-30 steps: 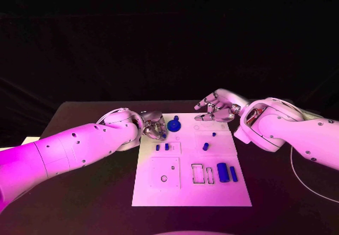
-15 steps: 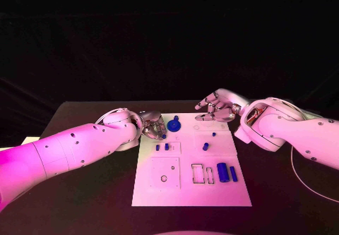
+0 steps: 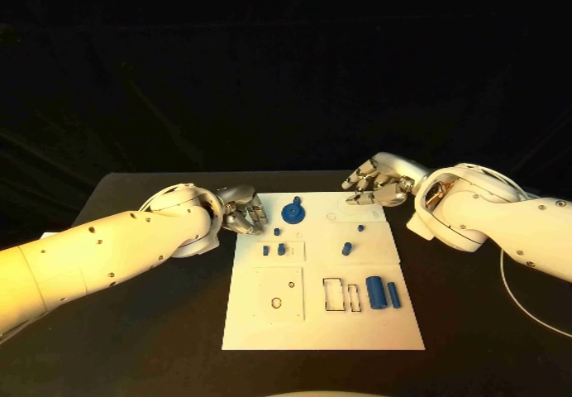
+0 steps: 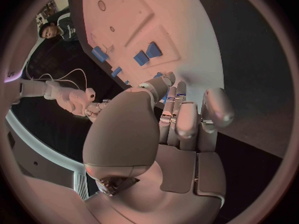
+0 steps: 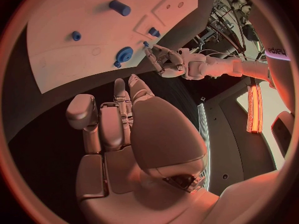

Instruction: Assemble the parts on the task board

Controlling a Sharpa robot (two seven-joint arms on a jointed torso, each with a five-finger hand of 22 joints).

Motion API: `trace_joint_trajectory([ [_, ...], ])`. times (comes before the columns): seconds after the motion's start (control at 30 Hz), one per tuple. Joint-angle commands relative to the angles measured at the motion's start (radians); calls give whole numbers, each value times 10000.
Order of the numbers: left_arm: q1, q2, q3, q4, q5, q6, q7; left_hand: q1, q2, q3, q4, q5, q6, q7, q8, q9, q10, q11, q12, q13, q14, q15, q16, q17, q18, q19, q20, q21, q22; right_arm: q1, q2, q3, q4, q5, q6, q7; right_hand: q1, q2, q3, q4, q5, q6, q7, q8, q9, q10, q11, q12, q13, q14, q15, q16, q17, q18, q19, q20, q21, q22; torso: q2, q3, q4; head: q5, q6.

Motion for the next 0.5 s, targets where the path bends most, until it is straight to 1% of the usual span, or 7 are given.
trace_joint_trajectory([
  [0.03,35,-322,30,317,3524,-1129,1616,117,147,243,-104,48,131,49,41,-2,0,54,25,17,-568,12,-745,-1248,349,-615,20,-1283,-729,-48,-58,-40,-78,-2039,1028,-288,231,-66,214,-48,-232,254,80,3,2,-231,31,-779,-737,185,32,-146,-168,201,-106,34,-113,-137,-13,11,27,-22,34],
  [0.1,41,-515,28,514,5316,-1504,2436,120,190,356,-168,41,162,97,33,-22,-38,70,58,14,-1211,49,-1562,-2529,577,-1283,36,-2520,-1415,-112,-96,-63,-76,-2783,1218,-368,360,-164,408,-68,-407,394,45,-24,-10,-94,28,-1273,-1361,169,68,-253,-282,233,-171,52,-208,-262,-10,4,13,-27,63],
  [0.17,41,-696,-6,755,7379,-1722,3262,7,272,363,-131,32,191,117,31,-37,-57,85,101,19,-1635,71,-2114,-3372,723,-1763,63,-3370,-1882,-196,-131,-82,-61,-3528,1373,-460,419,-283,586,-64,-502,526,-24,-64,-22,69,26,-1665,-1937,157,82,-359,-398,252,-237,61,-307,-391,0,-2,-5,-54,79],
  [0.27,22,-925,-73,1130,9974,-1819,4196,-201,350,172,-44,25,306,82,92,-26,69,34,259,67,-1785,66,-2310,-3671,782,-1978,80,-3743,-2084,-311,-145,-104,-65,-4449,1507,-589,393,-426,768,-21,-555,646,-72,-131,-32,214,35,-2011,-2532,155,93,-478,-531,273,-293,57,-411,-525,11,-4,-15,-127,101],
  [0.33,-5,-1092,-120,1407,11540,-1796,4698,-371,396,-65,34,34,378,35,151,-14,151,-11,390,109,-1796,43,-2336,-3751,796,-2019,79,-3893,-2178,-408,-134,-118,-80,-5091,1558,-706,355,-501,881,16,-573,695,-103,-182,-37,270,19,-2188,-2875,151,80,-586,-654,290,-334,43,-488,-627,5,-5,-16,-260,140],
  [0.4,-34,-1209,-145,1580,12298,-1763,4937,-436,419,-190,62,33,396,18,175,-12,165,-27,448,126,-1801,36,-2345,-3792,804,-2034,74,-3984,-2237,-472,-107,-127,-102,-5495,1589,-794,322,-554,930,38,-587,711,-117,-209,-41,280,3,-2281,-3052,155,67,-631,-701,295,-343,32,-521,-667,-1,-9,-5,-321,151],
  [0.5,-71,-1346,-164,1745,12882,-1720,5130,-471,444,-294,73,36,411,3,198,-10,170,-40,498,141,-1816,27,-2364,-3849,814,-2049,68,-4081,-2300,-552,-53,-142,-137,-5945,1643,-896,284,-634,1042,68,-599,740,-156,-245,-44,330,-33,-2421,-3371,169,13,-696,-761,299,-343,-6,-570,-714,0,-4,9,-396,165],
])
